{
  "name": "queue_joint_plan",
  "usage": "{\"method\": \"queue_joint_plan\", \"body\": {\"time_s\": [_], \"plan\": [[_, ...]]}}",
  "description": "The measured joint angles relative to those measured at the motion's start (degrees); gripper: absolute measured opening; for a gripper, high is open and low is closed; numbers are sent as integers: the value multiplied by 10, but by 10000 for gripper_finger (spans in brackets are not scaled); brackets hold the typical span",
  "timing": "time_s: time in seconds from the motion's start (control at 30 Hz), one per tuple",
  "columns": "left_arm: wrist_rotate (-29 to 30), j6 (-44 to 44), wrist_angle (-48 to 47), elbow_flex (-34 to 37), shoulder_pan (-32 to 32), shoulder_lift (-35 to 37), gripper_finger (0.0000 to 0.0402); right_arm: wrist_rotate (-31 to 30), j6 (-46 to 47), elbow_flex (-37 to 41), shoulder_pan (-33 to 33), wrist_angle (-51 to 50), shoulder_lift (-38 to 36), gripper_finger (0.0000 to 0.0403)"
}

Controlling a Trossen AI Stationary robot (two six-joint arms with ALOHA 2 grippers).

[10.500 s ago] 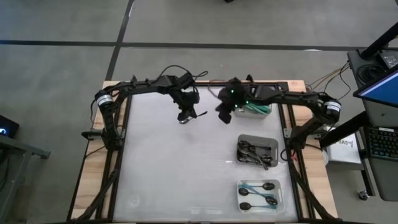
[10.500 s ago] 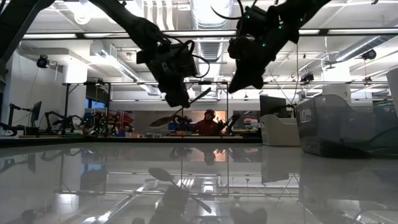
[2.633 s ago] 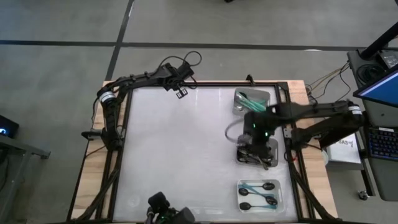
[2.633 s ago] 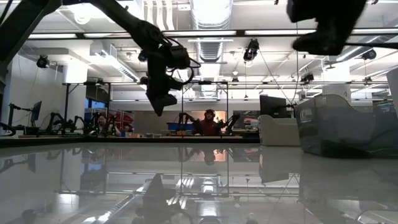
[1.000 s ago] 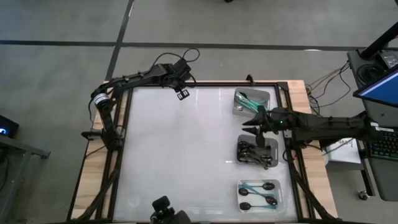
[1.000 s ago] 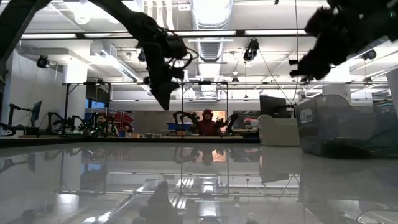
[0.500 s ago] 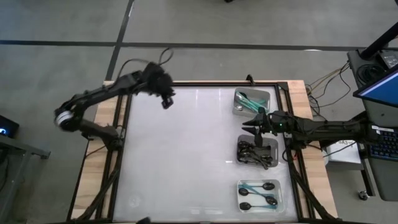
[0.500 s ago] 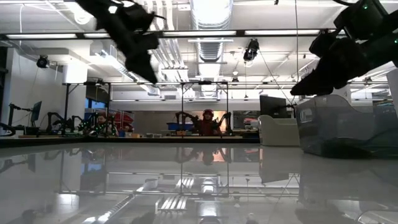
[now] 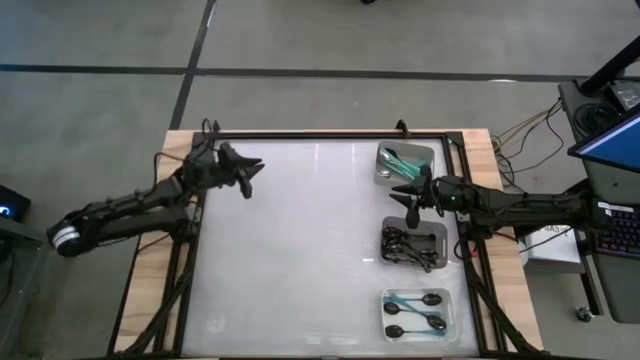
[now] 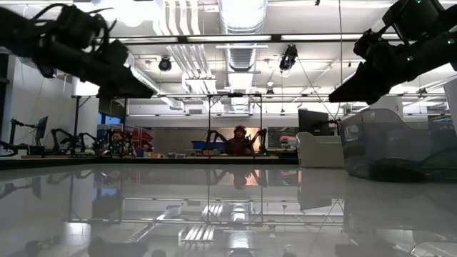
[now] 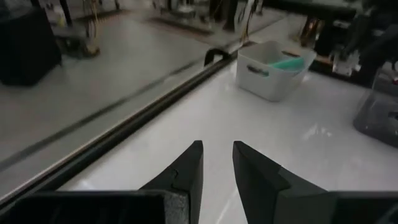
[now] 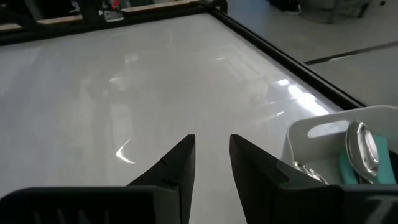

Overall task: Sort silverware by color (type)
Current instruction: Return to Home Position

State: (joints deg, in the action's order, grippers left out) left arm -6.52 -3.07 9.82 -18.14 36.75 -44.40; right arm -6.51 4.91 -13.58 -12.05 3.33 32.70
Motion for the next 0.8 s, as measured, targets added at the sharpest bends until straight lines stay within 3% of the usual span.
{"method": "queue_joint_plan", "body": {"time_s": [0.2, 0.53, 0.8], "plan": [[0, 0, 77, 79, 0, 43, 71, 0, -25, -1, 0, 0, 1, 94], [0, -5, 199, 176, 0, 47, 71, 0, -24, -1, 0, 0, 1, 89], [0, -24, 169, 175, 0, 34, 71, 0, -24, -1, 0, 0, 1, 96]]}}
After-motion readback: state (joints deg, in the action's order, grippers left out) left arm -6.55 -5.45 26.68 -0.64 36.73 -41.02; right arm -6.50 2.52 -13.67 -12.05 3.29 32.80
